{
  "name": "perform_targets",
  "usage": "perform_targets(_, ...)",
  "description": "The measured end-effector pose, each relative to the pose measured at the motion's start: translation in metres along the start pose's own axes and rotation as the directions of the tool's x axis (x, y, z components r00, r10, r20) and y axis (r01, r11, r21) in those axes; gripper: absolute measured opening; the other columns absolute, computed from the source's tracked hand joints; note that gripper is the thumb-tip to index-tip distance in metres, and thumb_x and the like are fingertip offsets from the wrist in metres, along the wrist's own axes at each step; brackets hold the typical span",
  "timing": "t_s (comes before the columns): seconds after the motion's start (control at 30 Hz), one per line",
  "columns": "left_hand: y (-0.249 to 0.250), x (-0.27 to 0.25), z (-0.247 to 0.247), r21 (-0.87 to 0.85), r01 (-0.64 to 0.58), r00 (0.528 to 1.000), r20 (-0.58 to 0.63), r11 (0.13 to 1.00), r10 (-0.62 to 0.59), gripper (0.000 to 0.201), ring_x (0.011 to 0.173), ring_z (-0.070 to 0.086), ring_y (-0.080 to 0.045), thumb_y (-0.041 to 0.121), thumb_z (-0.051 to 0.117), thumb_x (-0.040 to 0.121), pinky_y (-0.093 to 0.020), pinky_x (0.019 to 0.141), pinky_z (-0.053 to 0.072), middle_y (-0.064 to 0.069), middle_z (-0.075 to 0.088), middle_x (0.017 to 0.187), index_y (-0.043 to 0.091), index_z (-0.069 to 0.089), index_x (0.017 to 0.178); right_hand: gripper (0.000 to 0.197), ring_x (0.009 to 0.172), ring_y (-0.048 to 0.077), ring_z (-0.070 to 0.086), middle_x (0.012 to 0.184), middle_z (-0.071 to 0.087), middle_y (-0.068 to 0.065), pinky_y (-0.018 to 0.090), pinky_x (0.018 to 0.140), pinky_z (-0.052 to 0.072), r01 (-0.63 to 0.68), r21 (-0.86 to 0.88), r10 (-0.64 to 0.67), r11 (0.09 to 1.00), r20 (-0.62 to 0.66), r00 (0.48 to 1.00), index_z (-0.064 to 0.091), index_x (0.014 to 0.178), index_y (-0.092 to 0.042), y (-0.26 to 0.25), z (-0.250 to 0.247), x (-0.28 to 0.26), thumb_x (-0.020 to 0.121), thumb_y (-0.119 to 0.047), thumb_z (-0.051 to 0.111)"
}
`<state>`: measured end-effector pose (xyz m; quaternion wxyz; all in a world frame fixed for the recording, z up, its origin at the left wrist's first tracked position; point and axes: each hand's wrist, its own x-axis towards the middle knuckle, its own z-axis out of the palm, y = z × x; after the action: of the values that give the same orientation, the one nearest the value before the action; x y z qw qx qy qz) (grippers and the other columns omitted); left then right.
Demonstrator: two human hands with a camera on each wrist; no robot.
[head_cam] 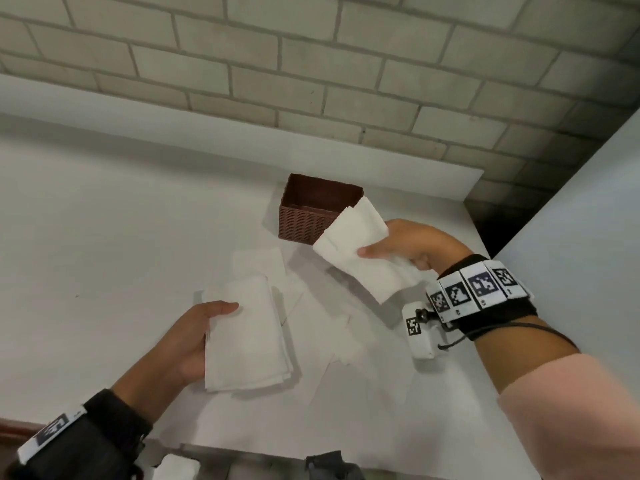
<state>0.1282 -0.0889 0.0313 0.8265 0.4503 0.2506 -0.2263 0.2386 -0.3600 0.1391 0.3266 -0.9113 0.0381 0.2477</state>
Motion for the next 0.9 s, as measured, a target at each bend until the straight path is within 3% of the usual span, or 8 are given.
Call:
perform_targets(0.07, 0.005, 0.001, -0.002, -0.002, 0.019, 1.000, 0.012, 1.000, -0.019, 0.021, 0.064, 0.072, -0.030, 0.010, 0.049, 0.085, -0.044, 0.066, 0.057, -0.015, 0.075, 0.075, 0.006, 0.064, 0.099, 0.049, 0.109, 0.034, 0.062, 0.119, 0.065, 0.015, 0.047, 0.097, 0.049, -0.106, 0.240, 0.107, 0.965, 0.008, 0.994, 0.056, 0.124, -0.004, 0.011, 0.021, -0.009, 0.081, -0.022, 0.072)
perform_targets(0.2, 0.015, 0.004, -0.012, 0.039, 0.046, 0.999, 0.000, 0.998, -0.046, 0.034, 0.068, 0.072, -0.031, 0.011, 0.057, 0.072, -0.044, 0.066, 0.058, -0.015, 0.074, 0.080, 0.007, 0.064, 0.106, 0.032, 0.114, 0.039, 0.060, 0.124, 0.062, 0.022, 0.050, 0.096, 0.049, -0.247, 0.625, 0.227, 0.741, 0.113, 0.967, 0.056, 0.119, 0.001, 0.030, 0.083, -0.037, 0.088, -0.008, 0.062)
perform_targets(0.33, 0.023, 0.008, -0.019, 0.090, 0.082, 0.997, -0.004, 0.993, -0.082, 0.043, 0.079, 0.069, -0.034, 0.011, 0.060, 0.068, -0.045, 0.075, 0.052, -0.016, 0.072, 0.089, 0.006, 0.063, 0.111, 0.029, 0.112, 0.038, 0.060, 0.121, 0.062, 0.022, 0.050, 0.097, 0.047, -0.278, 0.768, 0.284, 0.577, 0.130, 0.950, 0.055, 0.121, 0.001, 0.034, 0.136, -0.051, 0.092, -0.006, 0.055)
perform_targets(0.47, 0.026, 0.013, -0.024, 0.115, 0.138, 0.989, 0.034, 0.984, -0.143, 0.039, 0.064, 0.072, -0.032, 0.012, 0.060, 0.067, -0.043, 0.059, 0.059, -0.016, 0.075, 0.079, 0.005, 0.064, 0.105, 0.042, 0.109, 0.034, 0.061, 0.122, 0.062, 0.015, 0.048, 0.097, 0.050, -0.257, 0.788, 0.372, 0.560, 0.038, 0.927, 0.049, 0.129, -0.004, 0.025, 0.171, -0.046, 0.091, -0.017, 0.057)
perform_targets(0.57, 0.027, 0.016, -0.027, 0.147, 0.154, 0.985, 0.057, 0.977, -0.164, 0.042, 0.066, 0.072, -0.031, 0.013, 0.061, 0.067, -0.041, 0.060, 0.058, -0.016, 0.074, 0.083, 0.005, 0.064, 0.109, 0.045, 0.106, 0.031, 0.060, 0.120, 0.061, 0.012, 0.042, 0.090, 0.052, -0.246, 0.762, 0.428, 0.599, -0.045, 0.903, 0.046, 0.131, -0.005, 0.016, 0.180, -0.044, 0.091, -0.025, 0.055)
perform_targets(0.67, 0.027, 0.019, -0.031, 0.173, 0.148, 0.984, 0.078, 0.974, -0.163, 0.040, 0.063, 0.072, -0.030, 0.012, 0.061, 0.067, -0.041, 0.068, 0.054, -0.015, 0.075, 0.079, 0.004, 0.065, 0.107, 0.056, 0.109, 0.028, 0.058, 0.123, 0.057, 0.012, 0.032, 0.082, 0.049, -0.267, 0.648, 0.451, 0.713, -0.133, 0.883, 0.037, 0.135, -0.001, 0.006, 0.179, -0.050, 0.091, -0.031, 0.055)
perform_targets(0.8, 0.029, 0.022, -0.036, 0.195, 0.163, 0.978, 0.094, 0.967, -0.184, 0.028, 0.064, 0.070, -0.031, 0.010, 0.058, 0.076, -0.042, 0.072, 0.049, -0.015, 0.074, 0.074, 0.003, 0.066, 0.102, 0.066, 0.111, 0.024, 0.058, 0.127, 0.050, 0.012, 0.022, 0.074, 0.041, -0.372, 0.146, 0.398, 0.917, -0.249, 0.883, 0.028, 0.132, -0.001, -0.001, 0.185, -0.070, 0.090, -0.047, 0.051)
perform_targets(0.9, 0.031, 0.025, -0.037, 0.206, 0.171, 0.975, 0.103, 0.964, -0.195, 0.018, 0.055, 0.070, -0.028, 0.010, 0.054, 0.083, -0.040, 0.071, 0.048, -0.014, 0.074, 0.069, 0.003, 0.066, 0.095, 0.072, 0.107, 0.022, 0.060, 0.123, 0.053, 0.011, 0.022, 0.072, 0.041, -0.437, -0.025, 0.407, 0.899, -0.317, 0.856, 0.034, 0.127, -0.003, -0.003, 0.192, -0.075, 0.084, -0.056, 0.055)
